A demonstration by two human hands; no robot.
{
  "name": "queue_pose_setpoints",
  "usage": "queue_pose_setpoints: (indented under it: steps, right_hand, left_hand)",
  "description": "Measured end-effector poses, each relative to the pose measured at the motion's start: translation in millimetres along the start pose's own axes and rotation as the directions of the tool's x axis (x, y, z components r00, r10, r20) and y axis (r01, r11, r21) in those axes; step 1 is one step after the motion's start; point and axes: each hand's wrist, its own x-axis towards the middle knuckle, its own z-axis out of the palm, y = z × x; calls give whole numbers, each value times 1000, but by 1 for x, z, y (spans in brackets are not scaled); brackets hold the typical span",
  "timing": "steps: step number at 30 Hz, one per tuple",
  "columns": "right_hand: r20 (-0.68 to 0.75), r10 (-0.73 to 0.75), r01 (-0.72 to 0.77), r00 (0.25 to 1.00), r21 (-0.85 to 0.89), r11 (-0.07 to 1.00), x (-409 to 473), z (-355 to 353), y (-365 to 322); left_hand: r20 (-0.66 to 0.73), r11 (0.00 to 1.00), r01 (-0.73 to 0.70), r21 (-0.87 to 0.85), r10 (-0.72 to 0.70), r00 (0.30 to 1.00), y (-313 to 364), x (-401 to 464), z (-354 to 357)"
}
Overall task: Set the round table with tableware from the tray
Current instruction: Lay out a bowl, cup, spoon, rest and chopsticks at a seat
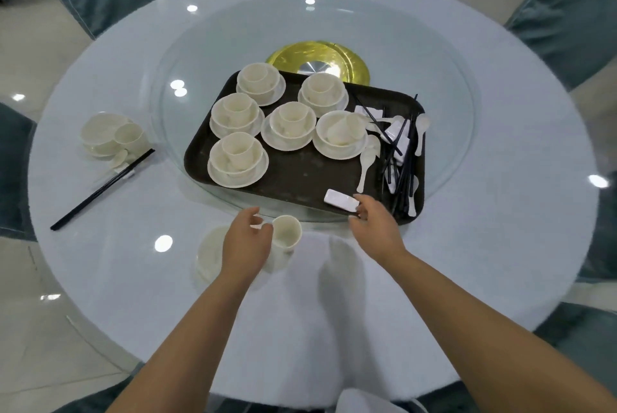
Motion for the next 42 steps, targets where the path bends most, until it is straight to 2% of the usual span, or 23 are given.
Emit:
queue_pose_setpoints:
  steps: [8, 11, 15, 17, 19, 21, 24, 29, 35, 42]
  right_hand:
    - [-87, 125, -123, 988, 31, 992, 11, -47, 34]
    - [-74, 178, -173, 981, 73, 982, 20, -49, 36]
    - [-24, 242, -233, 970, 186, 955, 36, -40, 26]
    - [25, 250, -250, 968, 186, 950, 45, -32, 21]
    - [71, 250, -259, 966, 156, 953, 52, -25, 18]
    - [109, 257, -268, 960, 104, 958, 56, -19, 17]
    - [130, 244, -246, 961, -1, 969, 60, -12, 15]
    - [142, 223, -223, 964, -18, 975, 63, 1, 6]
    - [43, 195, -197, 980, 48, 979, 56, 4, -2]
    - [7, 163, -163, 987, 97, 982, 43, 5, -6]
  left_hand:
    - [175, 988, -154, 28, 147, 974, 55, 21, 57]
    - [238, 979, -163, 125, 130, 963, 70, 34, 75]
    - [317, 963, -121, 240, 40, 948, 82, 50, 93]
    - [311, 897, -189, 400, 61, 949, 84, 57, 98]
    - [311, 767, -276, 579, 105, 944, 84, 63, 100]
    - [334, 711, -287, 642, 77, 939, 83, 68, 102]
    - [369, 728, -269, 631, 24, 929, 80, 72, 106]
    - [392, 793, -275, 544, 49, 919, 77, 67, 110]
    - [274, 864, -197, 464, 71, 959, 78, 52, 105]
    - [202, 941, -146, 304, 87, 976, 74, 26, 94]
